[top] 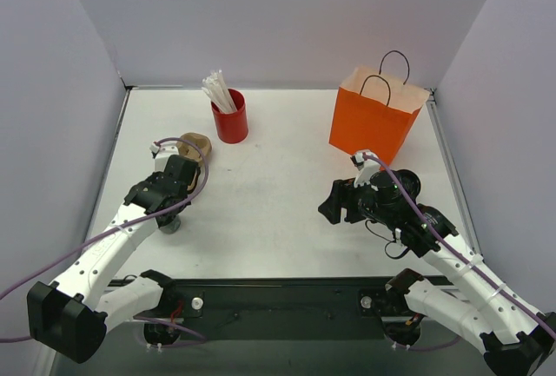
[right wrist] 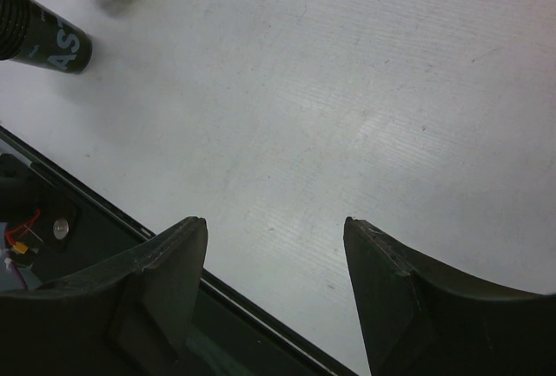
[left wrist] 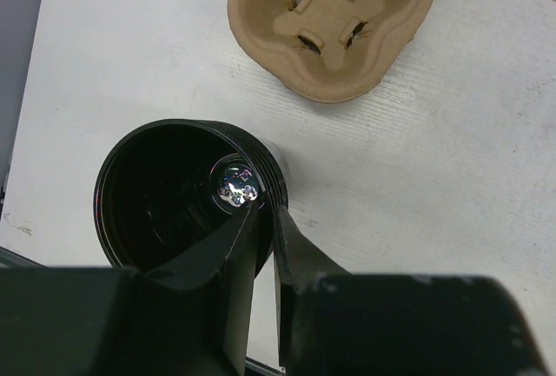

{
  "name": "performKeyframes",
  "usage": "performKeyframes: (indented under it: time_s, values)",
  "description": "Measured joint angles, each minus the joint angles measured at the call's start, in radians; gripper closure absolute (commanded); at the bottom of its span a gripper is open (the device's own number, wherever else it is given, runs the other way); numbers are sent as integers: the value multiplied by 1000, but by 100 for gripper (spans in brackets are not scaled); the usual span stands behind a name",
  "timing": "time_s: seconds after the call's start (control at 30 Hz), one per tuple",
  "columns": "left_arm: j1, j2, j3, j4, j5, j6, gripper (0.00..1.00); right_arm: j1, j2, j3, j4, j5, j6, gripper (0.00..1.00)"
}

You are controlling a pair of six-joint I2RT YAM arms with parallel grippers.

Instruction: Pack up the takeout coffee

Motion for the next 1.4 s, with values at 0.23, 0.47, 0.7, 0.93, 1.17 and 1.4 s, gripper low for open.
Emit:
performKeyframes:
  time_s: [0.23, 0.47, 0.7, 0.93, 1.17, 1.4]
  values:
    - [0, 0, 0, 1, 0, 7, 91, 0, 0, 0, 0, -1, 1, 35]
    - [0, 0, 0, 1, 4, 23, 100, 0, 0, 0, 0, -1, 1, 35]
    - [0, 0, 0, 0, -14, 35, 100, 0, 0, 0, 0, -1, 1, 35]
    - [0, 0, 28, -9, -35, 49, 100, 0, 5, 0, 1, -1, 2, 35]
    - [0, -2, 65, -13, -42, 71, 100, 0, 9, 0, 8, -2, 5, 35]
    - [0, -5, 108, -46, -47, 95, 100, 0, 9, 0, 14, -4, 9, 35]
